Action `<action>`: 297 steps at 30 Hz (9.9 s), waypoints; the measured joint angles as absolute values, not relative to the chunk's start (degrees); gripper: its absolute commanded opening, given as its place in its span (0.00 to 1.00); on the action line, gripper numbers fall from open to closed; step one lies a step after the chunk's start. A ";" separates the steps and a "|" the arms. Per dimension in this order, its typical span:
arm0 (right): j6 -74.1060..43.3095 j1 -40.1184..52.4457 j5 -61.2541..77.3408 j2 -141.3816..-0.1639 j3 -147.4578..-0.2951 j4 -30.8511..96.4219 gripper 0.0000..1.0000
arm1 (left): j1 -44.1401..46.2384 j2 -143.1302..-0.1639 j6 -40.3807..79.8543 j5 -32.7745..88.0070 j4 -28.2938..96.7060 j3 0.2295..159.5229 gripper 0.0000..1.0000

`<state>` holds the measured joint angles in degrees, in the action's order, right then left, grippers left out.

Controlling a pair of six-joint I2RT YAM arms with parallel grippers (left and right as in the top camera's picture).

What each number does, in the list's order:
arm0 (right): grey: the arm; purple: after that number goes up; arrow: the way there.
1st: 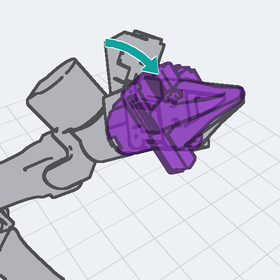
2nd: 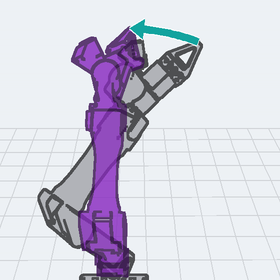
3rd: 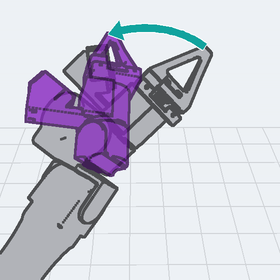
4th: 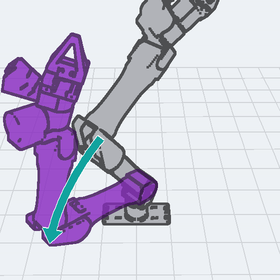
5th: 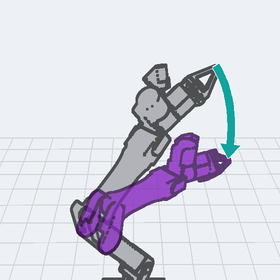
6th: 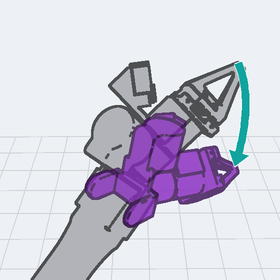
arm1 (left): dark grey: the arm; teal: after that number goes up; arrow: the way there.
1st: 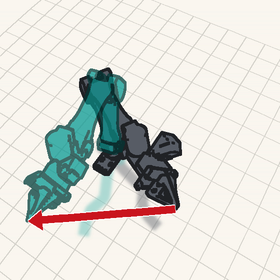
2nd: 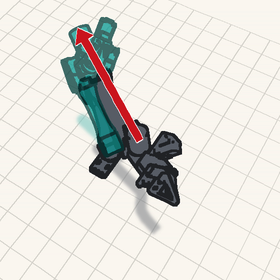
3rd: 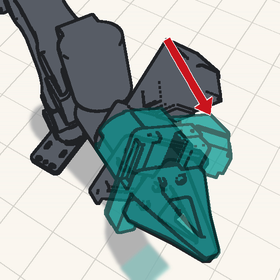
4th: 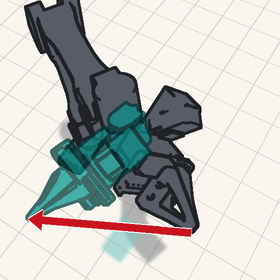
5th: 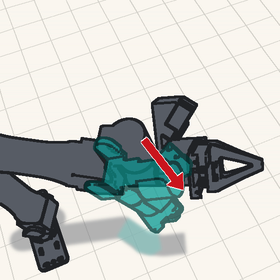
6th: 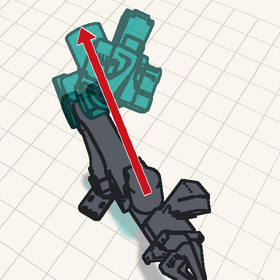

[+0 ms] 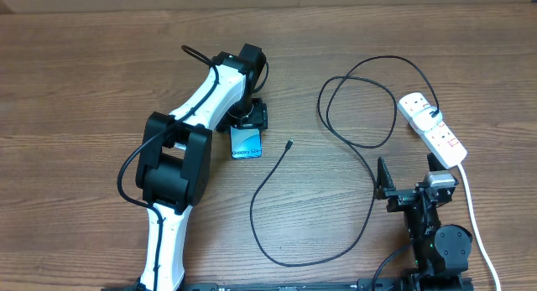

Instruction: Plug charger to phone and switch on socket

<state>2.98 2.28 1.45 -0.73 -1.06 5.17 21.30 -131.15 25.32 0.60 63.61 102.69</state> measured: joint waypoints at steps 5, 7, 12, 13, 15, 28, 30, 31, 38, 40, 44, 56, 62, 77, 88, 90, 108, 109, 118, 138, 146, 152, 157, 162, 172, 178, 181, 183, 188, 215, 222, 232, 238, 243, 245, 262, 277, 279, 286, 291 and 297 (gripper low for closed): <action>3.01 2.28 1.45 -0.73 -1.06 5.17 1.00 | 21.30 -131.15 25.32 0.60 63.64 102.69 0.76; 3.01 2.28 1.43 -0.73 -1.06 5.15 1.00 | 21.30 -131.15 25.32 0.60 63.68 102.69 0.74; 3.01 2.28 1.45 -0.73 -1.06 5.17 1.00 | 21.30 -131.15 25.32 0.60 63.90 102.72 0.72; 2.98 2.28 1.45 -0.73 -1.06 5.17 1.00 | 21.28 -131.15 25.32 0.60 63.96 102.72 0.73; 2.98 2.31 1.45 -0.73 -1.06 5.15 1.00 | 21.23 -131.15 25.32 0.60 64.07 102.76 0.72; 2.98 2.31 1.43 -0.73 -1.06 5.17 1.00 | 20.80 -131.44 25.34 0.34 71.18 110.41 0.70; 2.98 2.28 1.45 -0.73 -1.06 5.15 1.00 | 20.80 -131.44 25.32 0.40 73.30 112.81 0.70; 3.01 2.28 1.45 -0.73 -1.06 5.10 1.00 | 20.80 -131.44 25.32 0.45 74.04 113.67 0.70; 3.01 2.28 1.48 -0.73 -1.06 5.15 1.00 | 20.80 -131.44 25.34 2.55 77.38 117.82 0.70; 3.01 2.31 1.45 -0.73 -1.06 5.15 1.00 | 20.62 -131.44 25.32 3.86 78.35 117.82 0.70; 2.98 2.31 1.45 -0.73 -1.06 5.15 1.00 | 20.03 -131.44 25.32 8.05 80.66 117.82 0.72; 3.01 2.28 1.45 -0.73 -1.06 5.15 1.00 | 11.46 -131.44 21.26 35.33 88.88 117.82 0.70; 2.96 2.31 1.45 -0.73 -1.06 5.15 1.00 | 6.57 -131.44 18.87 49.19 91.35 117.82 0.72; 2.98 2.31 1.45 -0.73 -1.06 5.15 1.00 | 2.48 -131.44 17.78 71.33 91.74 117.84 0.73; 0.97 2.28 7.70 -0.73 -1.06 2.72 1.00 | 1.43 -131.44 17.76 78.00 91.55 117.84 0.72; -2.79 2.28 14.90 -0.75 -1.06 2.33 1.00 | 1.34 -131.46 17.76 78.19 91.57 117.84 0.72; -13.74 2.31 34.20 -19.22 -32.67 24.34 1.00 | 1.02 -131.44 16.49 82.59 92.71 117.86 0.71; -11.49 2.28 33.80 -22.65 -35.88 27.83 1.00 | 1.02 -131.44 16.47 82.78 92.79 117.89 0.71; -14.52 2.33 47.03 -49.78 -43.07 25.98 0.99 | 1.02 -131.44 16.32 83.79 93.27 117.91 0.72; -28.16 43.90 -10.13 -79.40 -87.85 51.86 1.00 | 1.04 -131.44 16.29 84.01 94.21 117.91 0.71; -29.43 48.18 -19.29 -88.36 -87.94 39.68 1.00 | 1.04 -131.44 16.27 84.03 96.18 117.91 0.72; -29.80 48.47 -22.92 -92.27 -87.94 37.56 0.95 | 1.04 -131.46 16.27 84.03 96.23 117.91 0.72; -29.93 48.47 -24.14 -93.89 -87.94 36.69 0.82 | 1.04 -131.44 16.27 84.01 96.23 117.91 0.74; -30.02 48.47 -24.53 -94.15 -87.94 35.53 0.79 | 1.04 -131.44 16.27 83.99 95.81 117.91 0.74; -30.04 48.45 -24.40 -94.37 -87.94 36.58 0.75 | 1.45 -131.46 14.76 83.99 95.77 117.91 0.74; -29.95 48.47 -24.25 -94.39 -87.94 36.67 0.66 | 2.79 -131.46 14.44 82.91 95.61 117.91 0.75; -30.02 48.47 -24.23 -94.41 -87.94 37.19 0.64 | 3.16 -131.44 14.37 82.26 95.57 117.91 0.74; -30.02 48.47 -24.21 -94.41 -87.94 37.63 0.63 | 3.36 -131.44 14.37 82.11 95.48 117.91 0.75; -30.46 48.45 -24.21 -94.41 -87.94 38.61 0.60 | 3.40 -131.44 14.37 81.84 94.00 117.91 0.74; -32.80 48.40 -25.30 -95.29 -87.94 38.15 0.43 | 3.40 -131.44 14.39 81.89 93.67 117.91 0.75; -32.82 48.40 -27.40 -97.41 -87.94 38.17 0.40 | 3.40 -131.44 14.39 81.89 93.67 117.91 0.76; -32.82 48.40 -28.82 -97.69 -87.94 38.13 0.39 | 3.40 -131.46 14.39 81.89 93.21 117.91 0.76; -32.82 48.40 -28.95 -97.69 -87.94 38.09 0.39 | 3.40 -131.44 14.39 81.89 92.09 117.91 0.76; -33.34 48.40 -28.93 -97.69 -87.94 38.09 0.36 | 3.40 -131.46 14.39 81.89 91.50 117.91 0.76; -34.04 48.40 -28.93 -97.69 -87.94 38.13 0.34 | 3.40 -131.44 14.39 81.87 91.50 117.91 0.75; -35.77 48.40 -28.93 -97.69 -87.94 37.87 0.27 | 3.40 -131.44 14.39 81.89 91.48 117.91 0.76; -35.83 48.40 -28.91 -97.69 -87.94 37.04 0.20 | 3.40 -131.44 14.39 81.87 91.48 117.91 0.75; -35.79 48.40 -28.93 -97.69 -87.94 37.08 0.20 | 3.40 -131.44 14.39 81.87 91.46 117.91 0.75; -35.75 48.40 -28.93 -97.69 -87.94 37.06 0.15 | 3.40 -131.44 14.37 81.87 91.24 117.91 0.75; -35.77 48.40 -28.97 -97.69 -87.94 37.10 0.10 | 3.38 -131.44 14.37 81.89 91.26 117.91 0.75; -35.77 48.34 -29.45 -97.69 -87.94 37.15 0.07 | 3.29 -131.44 14.37 82.46 91.26 117.91 0.84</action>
<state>-35.77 48.34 -29.45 -97.69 -87.94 37.15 3.29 -131.44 14.37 82.46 91.26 117.91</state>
